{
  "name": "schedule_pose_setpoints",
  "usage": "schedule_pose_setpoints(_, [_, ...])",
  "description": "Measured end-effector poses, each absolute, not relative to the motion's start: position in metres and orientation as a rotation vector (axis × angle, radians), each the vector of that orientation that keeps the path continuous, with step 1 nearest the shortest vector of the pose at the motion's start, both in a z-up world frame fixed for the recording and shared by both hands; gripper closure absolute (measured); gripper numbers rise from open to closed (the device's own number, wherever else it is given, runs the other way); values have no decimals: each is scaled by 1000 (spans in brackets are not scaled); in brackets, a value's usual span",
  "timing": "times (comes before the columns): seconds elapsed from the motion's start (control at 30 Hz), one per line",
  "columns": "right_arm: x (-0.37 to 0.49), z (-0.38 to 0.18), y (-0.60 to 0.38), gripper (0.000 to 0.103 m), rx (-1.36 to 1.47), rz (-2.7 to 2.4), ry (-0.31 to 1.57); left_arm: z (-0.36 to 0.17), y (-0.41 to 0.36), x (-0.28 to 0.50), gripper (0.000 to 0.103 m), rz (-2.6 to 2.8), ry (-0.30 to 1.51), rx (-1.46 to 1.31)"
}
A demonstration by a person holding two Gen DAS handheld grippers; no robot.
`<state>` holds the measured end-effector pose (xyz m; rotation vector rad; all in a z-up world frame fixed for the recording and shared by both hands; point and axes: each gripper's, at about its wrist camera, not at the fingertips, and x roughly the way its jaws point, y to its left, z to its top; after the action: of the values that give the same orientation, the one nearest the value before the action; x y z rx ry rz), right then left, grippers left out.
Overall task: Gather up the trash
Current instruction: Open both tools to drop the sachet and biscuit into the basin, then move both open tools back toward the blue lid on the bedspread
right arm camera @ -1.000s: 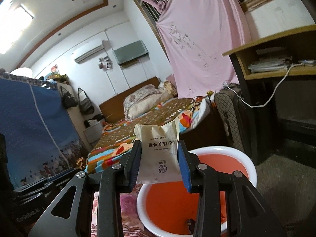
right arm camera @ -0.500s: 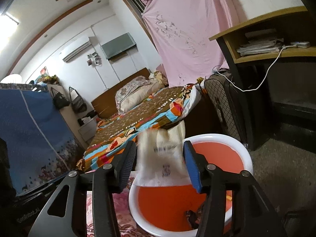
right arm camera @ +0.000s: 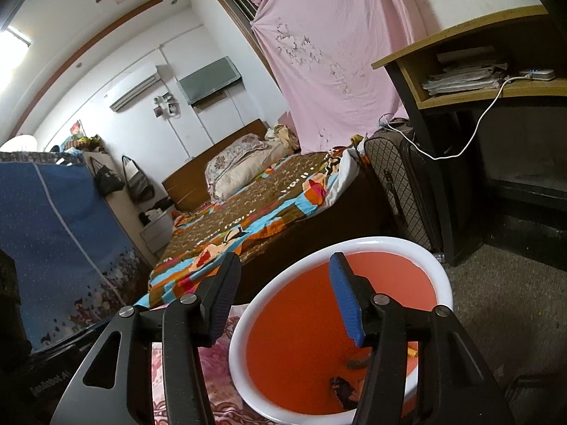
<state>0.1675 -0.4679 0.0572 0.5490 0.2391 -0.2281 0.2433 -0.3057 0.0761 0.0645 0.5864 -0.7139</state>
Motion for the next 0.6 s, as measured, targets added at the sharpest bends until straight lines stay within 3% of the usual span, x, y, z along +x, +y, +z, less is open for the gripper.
schedule_pose_setpoints(0.27, [166, 64, -456, 45, 489, -212, 204, 81, -274, 241, 67, -623, 534, 16])
schedule_pose_setpoints(0.33, [167, 66, -452, 37, 472, -204, 196, 83, -266, 240, 63, -593, 521, 7])
schedule_pose_setpoints(0.6, [168, 74, -429, 22, 420, -160, 153, 89, -219, 233, 41, -452, 441, -28])
